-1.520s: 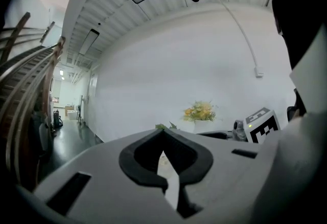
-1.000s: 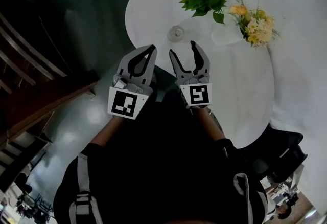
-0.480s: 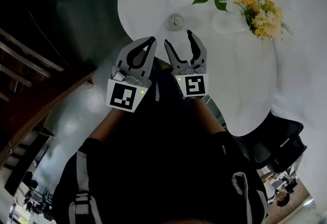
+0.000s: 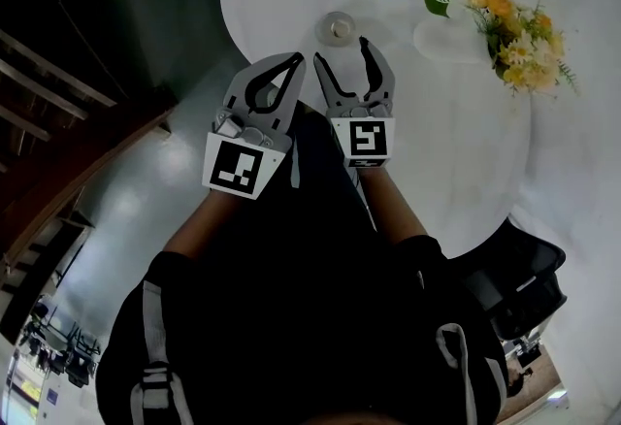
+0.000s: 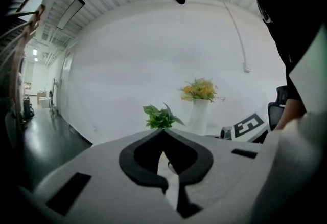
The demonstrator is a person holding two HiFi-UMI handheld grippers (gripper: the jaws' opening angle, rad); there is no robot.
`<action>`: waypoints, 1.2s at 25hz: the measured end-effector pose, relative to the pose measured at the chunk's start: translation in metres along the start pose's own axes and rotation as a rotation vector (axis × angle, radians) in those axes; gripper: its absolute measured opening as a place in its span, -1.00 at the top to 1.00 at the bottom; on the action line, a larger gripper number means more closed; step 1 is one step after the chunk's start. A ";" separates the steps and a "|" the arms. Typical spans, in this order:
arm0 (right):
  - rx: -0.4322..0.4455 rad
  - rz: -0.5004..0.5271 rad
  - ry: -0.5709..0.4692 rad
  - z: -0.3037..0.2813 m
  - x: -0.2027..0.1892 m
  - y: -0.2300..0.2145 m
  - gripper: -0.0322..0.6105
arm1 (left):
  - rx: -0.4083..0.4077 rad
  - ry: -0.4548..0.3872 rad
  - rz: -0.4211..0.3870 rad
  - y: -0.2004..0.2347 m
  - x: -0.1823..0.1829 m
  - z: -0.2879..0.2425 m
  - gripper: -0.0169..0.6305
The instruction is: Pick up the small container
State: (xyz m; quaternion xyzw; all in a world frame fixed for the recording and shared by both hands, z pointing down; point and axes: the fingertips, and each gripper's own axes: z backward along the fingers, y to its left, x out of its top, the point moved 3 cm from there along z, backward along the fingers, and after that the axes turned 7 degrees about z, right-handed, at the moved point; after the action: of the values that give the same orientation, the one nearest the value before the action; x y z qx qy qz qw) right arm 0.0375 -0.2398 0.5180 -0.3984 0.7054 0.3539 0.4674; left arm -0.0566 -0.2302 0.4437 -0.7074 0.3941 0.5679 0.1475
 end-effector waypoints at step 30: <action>0.024 -0.017 0.063 -0.056 -0.045 -0.010 -0.14 | 0.039 0.083 0.062 0.013 -0.042 -0.036 0.92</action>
State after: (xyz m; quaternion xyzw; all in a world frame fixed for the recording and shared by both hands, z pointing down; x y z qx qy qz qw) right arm 0.0367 -0.2825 0.5762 -0.4095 0.7205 0.3287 0.4528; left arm -0.0432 -0.2460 0.4966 -0.7147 0.4325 0.5347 0.1273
